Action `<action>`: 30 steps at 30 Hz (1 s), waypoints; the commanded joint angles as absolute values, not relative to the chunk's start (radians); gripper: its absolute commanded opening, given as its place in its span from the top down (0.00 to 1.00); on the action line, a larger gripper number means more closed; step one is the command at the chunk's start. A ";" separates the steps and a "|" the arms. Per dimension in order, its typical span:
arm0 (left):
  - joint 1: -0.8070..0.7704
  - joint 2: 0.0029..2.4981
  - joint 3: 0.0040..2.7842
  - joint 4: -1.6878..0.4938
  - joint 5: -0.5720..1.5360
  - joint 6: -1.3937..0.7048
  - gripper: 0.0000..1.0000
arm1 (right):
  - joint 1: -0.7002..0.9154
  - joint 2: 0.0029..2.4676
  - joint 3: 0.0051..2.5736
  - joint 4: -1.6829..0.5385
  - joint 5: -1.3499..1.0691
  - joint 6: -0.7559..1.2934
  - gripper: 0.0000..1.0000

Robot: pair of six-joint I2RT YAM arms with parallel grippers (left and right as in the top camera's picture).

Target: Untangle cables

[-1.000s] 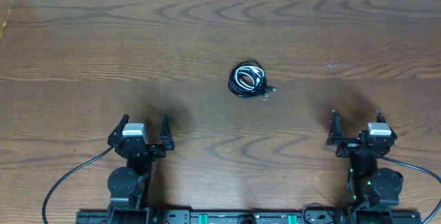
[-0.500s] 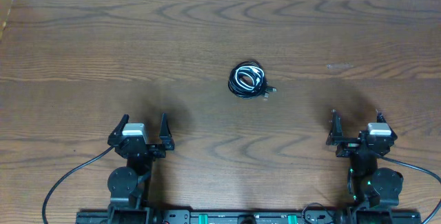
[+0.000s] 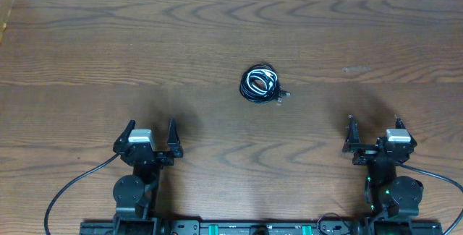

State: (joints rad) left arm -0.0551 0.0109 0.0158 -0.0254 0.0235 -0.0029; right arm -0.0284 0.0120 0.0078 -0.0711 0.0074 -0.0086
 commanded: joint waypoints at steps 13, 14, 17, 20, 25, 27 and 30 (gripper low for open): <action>-0.057 0.004 0.004 -0.073 -0.010 0.006 0.02 | -0.016 0.006 0.006 -0.056 0.036 -0.017 0.01; -0.057 0.004 0.004 -0.073 -0.010 0.006 0.02 | -0.016 0.006 0.006 -0.034 0.031 -0.015 0.01; -0.057 0.004 0.004 -0.071 -0.007 0.004 0.02 | -0.016 0.006 0.006 0.077 -0.234 0.176 0.01; -0.058 0.005 0.004 -0.069 0.044 -0.091 0.02 | -0.016 0.006 0.006 0.118 -0.377 0.252 0.01; -0.058 0.005 0.004 -0.059 0.110 -0.231 0.02 | -0.016 0.006 0.006 0.326 -0.540 0.280 0.01; -0.058 0.005 0.005 -0.020 0.121 -0.234 0.02 | -0.016 0.006 0.009 0.425 -0.539 0.276 0.01; -0.058 0.005 0.024 0.068 0.187 -0.234 0.02 | -0.022 0.006 0.060 0.475 -0.492 0.223 0.01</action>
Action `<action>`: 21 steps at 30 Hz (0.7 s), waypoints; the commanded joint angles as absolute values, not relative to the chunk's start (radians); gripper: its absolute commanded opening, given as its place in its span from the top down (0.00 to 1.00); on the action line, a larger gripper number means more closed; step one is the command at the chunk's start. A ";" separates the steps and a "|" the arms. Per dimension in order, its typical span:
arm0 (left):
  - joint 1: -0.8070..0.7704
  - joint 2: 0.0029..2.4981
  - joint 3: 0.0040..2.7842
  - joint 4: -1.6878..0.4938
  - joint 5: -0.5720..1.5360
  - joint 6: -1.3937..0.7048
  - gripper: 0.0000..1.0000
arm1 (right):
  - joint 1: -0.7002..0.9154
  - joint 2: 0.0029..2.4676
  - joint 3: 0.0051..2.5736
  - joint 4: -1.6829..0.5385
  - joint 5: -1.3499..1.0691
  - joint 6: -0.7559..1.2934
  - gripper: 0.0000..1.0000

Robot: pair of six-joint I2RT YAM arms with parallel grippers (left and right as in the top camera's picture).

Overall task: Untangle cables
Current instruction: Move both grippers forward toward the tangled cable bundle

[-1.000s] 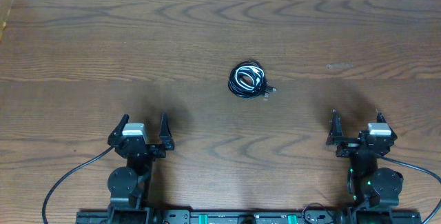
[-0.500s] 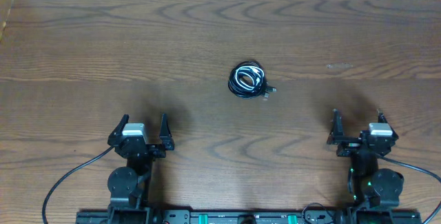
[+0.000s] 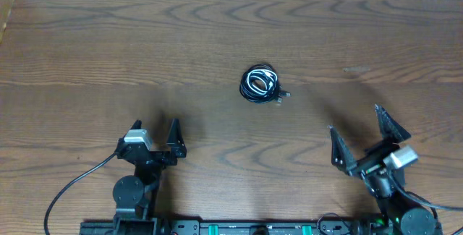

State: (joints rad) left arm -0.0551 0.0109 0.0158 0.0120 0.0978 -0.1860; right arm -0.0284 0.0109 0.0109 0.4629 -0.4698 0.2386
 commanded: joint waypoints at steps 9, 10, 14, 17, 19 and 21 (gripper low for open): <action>-0.057 0.146 0.361 -0.138 0.246 -0.174 0.02 | -0.060 0.227 0.526 -0.097 -0.469 -0.067 0.01; -0.057 0.199 0.429 -0.203 0.247 -0.162 0.02 | -0.060 0.285 0.589 -0.171 -0.470 -0.083 0.01; -0.058 0.466 0.732 -0.502 0.249 -0.120 0.02 | -0.060 0.536 0.809 -0.433 -0.500 -0.136 0.01; -0.058 0.685 0.965 -0.739 0.314 -0.119 0.02 | -0.060 0.719 0.937 -0.582 -0.591 -0.173 0.01; -0.058 0.811 1.087 -0.840 0.414 -0.117 0.02 | -0.060 0.822 0.992 -0.647 -0.705 -0.167 0.01; -0.058 0.908 1.163 -0.899 0.555 -0.128 0.02 | -0.059 0.905 1.018 -0.677 -0.864 -0.108 0.01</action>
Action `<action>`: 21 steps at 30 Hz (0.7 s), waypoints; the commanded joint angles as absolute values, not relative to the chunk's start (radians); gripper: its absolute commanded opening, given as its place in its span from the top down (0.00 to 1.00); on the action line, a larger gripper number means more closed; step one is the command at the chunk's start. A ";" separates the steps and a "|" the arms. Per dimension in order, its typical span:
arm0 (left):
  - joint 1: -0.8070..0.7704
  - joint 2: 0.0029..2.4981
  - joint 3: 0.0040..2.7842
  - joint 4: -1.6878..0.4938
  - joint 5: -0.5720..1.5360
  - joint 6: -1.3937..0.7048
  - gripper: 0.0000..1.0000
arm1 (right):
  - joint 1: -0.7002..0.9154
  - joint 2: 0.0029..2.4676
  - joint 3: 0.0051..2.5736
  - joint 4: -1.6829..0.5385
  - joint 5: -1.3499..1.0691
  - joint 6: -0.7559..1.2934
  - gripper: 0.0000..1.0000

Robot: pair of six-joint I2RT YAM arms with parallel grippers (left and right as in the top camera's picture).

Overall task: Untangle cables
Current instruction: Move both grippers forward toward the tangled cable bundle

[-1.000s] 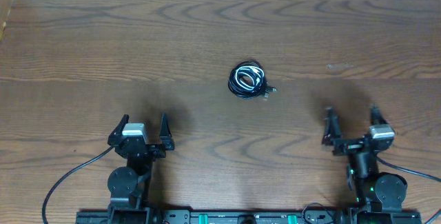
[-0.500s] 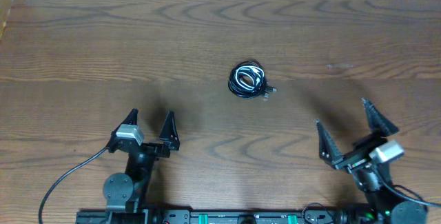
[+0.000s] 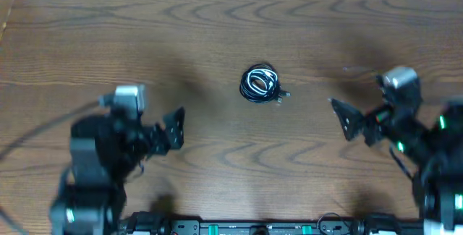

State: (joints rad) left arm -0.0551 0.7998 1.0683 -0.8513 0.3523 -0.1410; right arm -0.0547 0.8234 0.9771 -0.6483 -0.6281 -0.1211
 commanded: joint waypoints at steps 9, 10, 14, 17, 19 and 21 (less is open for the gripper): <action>-0.123 1.225 1.213 -0.896 0.626 -0.133 0.02 | -0.035 1.182 1.020 -0.685 -0.906 0.101 0.04; -0.152 1.283 1.237 -0.919 0.576 -0.133 0.02 | -0.007 1.207 1.026 -0.711 -0.826 0.120 0.05; -0.243 1.457 1.363 -1.039 0.404 -0.128 0.02 | 0.085 1.258 1.098 -0.860 -0.575 0.119 0.01; -0.290 1.559 1.443 -1.036 0.369 -0.132 0.02 | 0.130 1.290 1.164 -0.941 -0.447 0.119 0.01; -0.310 1.605 1.454 -0.957 0.374 -0.155 0.02 | 0.147 1.296 1.183 -0.945 -0.429 0.120 0.01; -0.312 1.626 1.454 -0.897 0.374 -0.179 0.02 | 0.152 1.296 1.183 -0.943 -0.430 0.147 0.01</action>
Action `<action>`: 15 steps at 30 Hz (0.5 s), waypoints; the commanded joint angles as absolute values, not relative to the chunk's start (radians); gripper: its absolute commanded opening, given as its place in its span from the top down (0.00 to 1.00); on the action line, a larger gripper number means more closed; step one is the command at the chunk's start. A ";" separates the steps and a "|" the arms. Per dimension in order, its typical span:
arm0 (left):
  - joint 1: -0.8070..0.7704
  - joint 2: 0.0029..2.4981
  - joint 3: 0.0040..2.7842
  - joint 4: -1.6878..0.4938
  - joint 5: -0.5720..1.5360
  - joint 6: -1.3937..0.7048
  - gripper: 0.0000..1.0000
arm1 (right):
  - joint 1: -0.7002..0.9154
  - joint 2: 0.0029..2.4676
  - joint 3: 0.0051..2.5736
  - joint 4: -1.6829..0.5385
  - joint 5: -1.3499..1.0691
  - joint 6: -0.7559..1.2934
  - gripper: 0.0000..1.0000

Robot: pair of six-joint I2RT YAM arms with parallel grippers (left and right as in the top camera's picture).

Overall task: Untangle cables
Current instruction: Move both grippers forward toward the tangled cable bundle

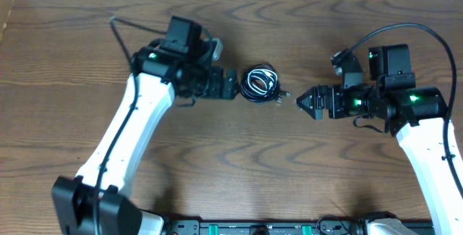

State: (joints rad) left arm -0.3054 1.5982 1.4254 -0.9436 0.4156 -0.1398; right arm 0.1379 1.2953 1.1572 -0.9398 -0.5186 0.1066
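Observation:
A small coil of black and white cables [258,83] lies on the wooden table [231,170], with a plug end [281,95] poking out at its lower right. My left gripper [231,84] is right at the coil's left edge, its dark fingers apart and nothing between them. My right gripper [302,103] points left at the plug from a short gap away. It shows as a single dark wedge, so its opening is hidden. Neither gripper holds a cable.
The left arm [130,134] reaches diagonally from the front left. The right arm [427,141] comes up the right side, its black supply cable [405,29] looping above it. The table's far edge meets a white strip.
Both arms have reached in to the coil. The left gripper went from the left-middle of the table to the coil's left edge, the right gripper from far right to just beside the plug. The coil has not moved.
Both grippers first rested open at the table's front edge, far from the coil. Then the right one stood tilted and wide open. Then both arms were raised and blurred in motion. Now they flank the untouched coil, left and right.

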 commanded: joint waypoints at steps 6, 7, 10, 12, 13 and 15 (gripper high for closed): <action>-0.321 1.686 1.436 -0.719 0.373 -0.313 0.02 | 0.160 1.296 1.182 -0.943 -0.445 0.191 0.01; -0.326 1.701 1.431 -0.698 0.373 -0.312 0.02 | 0.161 1.296 1.182 -0.944 -0.448 0.191 0.01; -0.353 1.765 1.428 -0.662 0.376 -0.313 0.02 | 0.161 1.296 1.182 -0.947 -0.474 0.191 0.01; -0.370 1.801 1.428 -0.650 0.381 -0.317 0.02 | 0.161 1.296 1.182 -0.944 -0.479 0.191 0.01; -0.383 1.825 1.428 -0.641 0.381 -0.321 0.04 | 0.161 1.296 1.182 -0.943 -0.479 0.191 0.01; -0.401 1.857 1.428 -0.624 0.380 -0.324 0.12 | 0.161 1.296 1.182 -0.943 -0.479 0.191 0.01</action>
